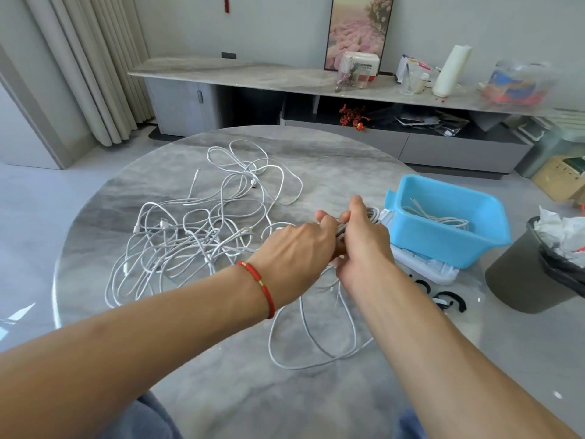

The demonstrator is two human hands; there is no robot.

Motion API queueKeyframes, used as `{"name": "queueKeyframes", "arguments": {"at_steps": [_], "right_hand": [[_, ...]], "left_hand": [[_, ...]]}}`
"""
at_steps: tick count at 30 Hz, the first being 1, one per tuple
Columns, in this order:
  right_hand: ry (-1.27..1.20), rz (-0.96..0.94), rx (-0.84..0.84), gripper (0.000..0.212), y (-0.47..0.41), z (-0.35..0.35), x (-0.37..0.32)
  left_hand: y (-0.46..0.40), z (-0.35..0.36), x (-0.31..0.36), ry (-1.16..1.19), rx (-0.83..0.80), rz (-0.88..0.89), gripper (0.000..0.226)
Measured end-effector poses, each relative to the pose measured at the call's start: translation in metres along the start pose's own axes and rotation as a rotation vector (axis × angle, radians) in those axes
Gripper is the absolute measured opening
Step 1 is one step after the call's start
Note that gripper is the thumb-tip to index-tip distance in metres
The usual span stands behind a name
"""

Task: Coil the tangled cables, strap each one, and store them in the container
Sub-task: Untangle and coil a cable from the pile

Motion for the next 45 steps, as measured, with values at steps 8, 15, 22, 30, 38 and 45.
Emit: {"name": "queueKeyframes", "arguments": {"at_steps": [8,15,22,30,38,45], "right_hand": [[-0.032,0.167,-0.067,0.034,0.002,-0.035,0.018],[0.35,-0.013,-0.222,0.055,-0.02,-0.072,0.0],[1.363,-0.513,0.126,0.011,-0.057,-0.135,-0.028],[1.634,-0.563,-0.024,0.014,-0.094,-0.107,0.001],[1.696,-0.656,0.15,0.028,-0.089,-0.078,0.003],[1.731,-0.37,0.042,0.055,-0.098,-0.08,0.014]], "left_hand": [[-0.005,0.033,0.037,-0.28,-0.114,0.149,0.03],[-0.016,0.034,0.017,0.227,-0.003,0.157,0.013],[-0.023,0.046,-0.036,0.368,-0.135,-0.227,0.041],[-0.012,0.038,-0.034,0.505,-0.208,-0.252,0.035],[-0.011,0.032,-0.045,0.515,-0.177,-0.301,0.041],[-0.01,0.03,-0.044,0.532,-0.175,-0.316,0.042]]}}
Point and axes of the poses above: each hand's wrist, its own y-axis away from the middle knuckle, its own z-axis out of the palm, x = y × z, the point moved 7 cm from there along -y, towards the middle knuckle, and after that the axes turned 14 degrees about y, right-handed, at the moved point
